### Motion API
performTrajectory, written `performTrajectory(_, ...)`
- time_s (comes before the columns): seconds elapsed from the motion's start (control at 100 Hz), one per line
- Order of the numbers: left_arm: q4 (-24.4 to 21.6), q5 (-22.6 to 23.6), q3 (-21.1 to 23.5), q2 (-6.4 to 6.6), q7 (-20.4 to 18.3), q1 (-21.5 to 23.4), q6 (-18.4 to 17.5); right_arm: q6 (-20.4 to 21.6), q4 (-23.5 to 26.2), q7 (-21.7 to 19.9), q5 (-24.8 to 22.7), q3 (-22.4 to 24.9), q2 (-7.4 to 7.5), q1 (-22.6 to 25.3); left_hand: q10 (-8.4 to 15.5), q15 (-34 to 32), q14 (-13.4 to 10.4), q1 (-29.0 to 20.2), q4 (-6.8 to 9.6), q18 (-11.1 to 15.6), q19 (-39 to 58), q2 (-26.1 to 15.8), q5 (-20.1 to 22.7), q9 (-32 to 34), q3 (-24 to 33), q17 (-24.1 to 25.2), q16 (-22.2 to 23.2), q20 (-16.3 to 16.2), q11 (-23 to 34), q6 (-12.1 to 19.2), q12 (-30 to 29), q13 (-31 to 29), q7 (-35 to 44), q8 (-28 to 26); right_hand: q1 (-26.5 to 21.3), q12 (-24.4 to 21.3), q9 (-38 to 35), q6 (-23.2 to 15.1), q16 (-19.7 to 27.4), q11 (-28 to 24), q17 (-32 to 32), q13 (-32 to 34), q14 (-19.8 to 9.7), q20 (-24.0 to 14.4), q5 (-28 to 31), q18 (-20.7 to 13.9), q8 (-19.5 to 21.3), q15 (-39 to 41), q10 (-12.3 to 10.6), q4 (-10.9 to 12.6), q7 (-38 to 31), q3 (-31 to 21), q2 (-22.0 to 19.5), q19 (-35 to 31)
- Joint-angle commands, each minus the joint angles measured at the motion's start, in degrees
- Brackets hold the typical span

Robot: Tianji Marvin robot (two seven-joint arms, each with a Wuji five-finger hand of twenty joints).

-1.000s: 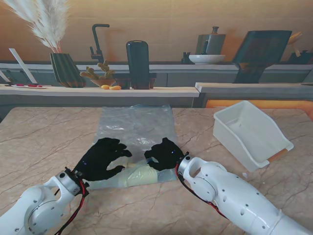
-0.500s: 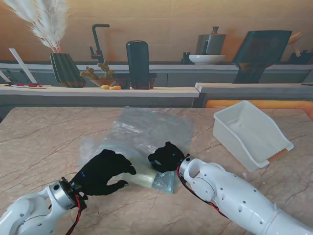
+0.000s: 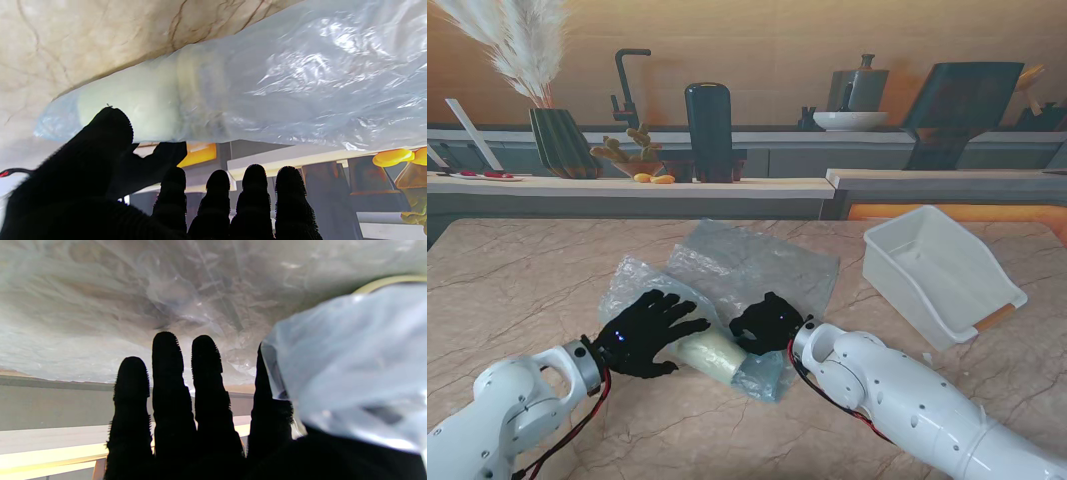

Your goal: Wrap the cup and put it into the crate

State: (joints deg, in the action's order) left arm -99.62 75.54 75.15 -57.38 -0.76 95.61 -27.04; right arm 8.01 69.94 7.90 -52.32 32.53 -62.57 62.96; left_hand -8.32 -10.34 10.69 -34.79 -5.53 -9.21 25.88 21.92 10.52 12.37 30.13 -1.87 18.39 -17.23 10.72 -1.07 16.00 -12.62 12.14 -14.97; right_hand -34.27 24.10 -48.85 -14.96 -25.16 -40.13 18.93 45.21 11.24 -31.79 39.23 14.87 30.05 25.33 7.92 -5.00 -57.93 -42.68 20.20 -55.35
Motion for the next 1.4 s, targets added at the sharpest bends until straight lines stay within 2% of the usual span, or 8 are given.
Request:
performTrajectory(0.0, 1.2, -0.2, -0.4, 0.25, -0.8, -1.6, -0.2, 0.3, 0.1, -0.1, 0.0, -0.3, -0.29, 0.0, -0.9, 1.3, 0.0, 2.4, 2.15, 0.9, -2.8, 3.3, -2.7, -2.8, 0.5, 0.9, -1.5, 1.0, -1.8, 0.0, -1.4, 2.9, -6.3, 2.3, -3.0, 0.2, 0.3, -3.8, 0.1, 0.6, -1.1, -1.0, -0.2, 0.7, 0.9, 1.1, 0.9, -0.6, -0.6, 1.7, -1.0, 0.6, 2.6, 0.8)
performTrajectory(0.24, 6.9, -2.2, -5.6, 0.96, -7.4, -8.7, -1.3, 0.2, 0.1, -0.5, 0.0, -0.2, -0.22, 0.0, -1.3, 1.8, -1.4, 5.1, 1.69, 0.9, -5.1, 5.8, -2.8, -2.9, 4.4, -0.1, -2.7, 0.9, -2.0, 0.9, -1.2, 3.0, -10.3, -2.0, -3.1, 0.2, 0.4, -3.9, 0.1, 0.7, -1.0, -1.0, -0.2, 0.6, 0.8, 1.1, 1.0, -0.6, -0.6, 1.7, -1.0, 0.7, 2.5, 0.8)
performTrajectory(0.54, 15.9, -10.8, -14.4, 1.01, -10.2, -16.5, -1.7, -0.4, -0.7, -0.9, 0.8, -0.4, -0.49, -1.0, 1.9, -2.7, -4.6, 1.5, 1.18, 5.5, 2.9, 9.7, -3.2, 5.9, 14.2, -4.2, -3.8, 0.9, 5.2, 2.4, 1.4, -3.5, 4.0, -19.0, -2.9, 0.2, 0.7, -4.4, 0.1, 0.8, -1.0, -1.3, -0.2, 0.4, 0.2, 1.0, 0.9, -0.6, -0.5, 1.6, -0.6, 1.5, 1.9, 0.9)
performTrajectory(0.68, 19.0, -16.0, -18.5, 0.63, -10.8, -19.4, -0.2, -1.5, -1.1, -2.2, 1.6, -0.8, -0.63, -1.9, 5.3, -6.3, -5.7, -3.8, 1.35, 5.6, 9.2, 10.1, -1.8, 15.3, 18.1, -8.5, -2.5, -1.2, 9.7, 1.7, 3.3, -11.1, 23.3, -25.1, -2.5, 0.1, 2.8, -2.1, 0.1, 1.2, -1.6, -2.7, -0.3, 0.4, -2.4, 1.0, -1.2, -0.8, 0.8, 1.8, 1.3, 2.6, 2.5, 1.2)
performTrajectory(0.77, 20.0, -18.6, -20.9, 0.58, -12.4, -21.1, 0.3, -2.8, -0.2, -4.7, 2.3, -0.3, -0.42, -1.9, 6.7, -9.1, -5.8, -5.8, 1.38, 4.4, 13.7, 9.6, 4.2, 22.5, 19.5, -12.2, -0.9, -3.0, 12.2, 2.1, 4.5, -17.9, 30.1, -24.7, 0.4, -0.2, 7.9, 3.5, 0.1, 2.1, -3.4, -6.1, 0.4, 0.5, -9.0, 1.7, -4.0, -1.4, 2.4, 2.2, 4.6, 3.4, 5.4, 2.6)
performTrajectory(0.88, 20.6, -21.7, -23.3, 0.59, -15.0, -23.0, 1.4, -4.6, 3.0, -8.0, 2.7, 2.8, 0.15, -0.3, 8.4, -13.7, -5.2, -9.8, 1.92, 0.7, 21.2, 7.3, 11.6, 30.3, 20.6, -15.1, 4.6, -5.9, 15.9, 5.2, 8.0, -24.5, 37.6, -24.9, 5.0, -1.5, 15.4, 9.3, 0.5, 3.9, -7.0, -11.4, 0.6, 0.0, -11.7, 2.4, 2.4, -3.0, 3.5, 5.0, 17.7, 3.9, 4.7, 7.1)
performTrajectory(0.93, 20.6, -23.5, -24.2, 0.59, -16.7, -23.7, 2.3, -5.1, 4.7, -8.5, 2.5, 4.9, 0.35, 1.0, 8.5, -16.1, -4.9, -14.2, -1.93, -0.7, 24.9, 10.0, 14.0, 35.6, 19.4, -15.8, 8.6, -8.2, 13.5, 6.3, 18.1, -27.3, 40.1, -24.3, 5.7, -1.7, 17.9, 10.4, 0.6, 4.6, -8.3, -13.2, 0.4, 0.2, -13.6, 2.5, 2.5, -3.6, 4.0, 5.0, 19.6, 4.4, 5.4, 9.0)
performTrajectory(1.39, 22.6, -46.3, -34.2, 0.69, -33.2, -34.3, 16.4, -1.0, 18.3, -4.2, -3.6, 18.9, 1.2, 14.1, 7.7, -22.3, -2.8, -22.1, -3.07, -2.1, 29.6, 8.7, 18.9, 45.5, 8.1, -17.2, 21.5, -16.0, 6.4, 8.7, 35.0, -31.3, 41.3, -21.2, 9.3, -2.4, 22.9, 15.8, -1.4, 5.4, -7.8, -14.4, -0.3, -4.1, -18.0, 2.4, 2.8, -1.7, 5.7, 5.3, 25.7, 7.7, 8.1, 14.3)
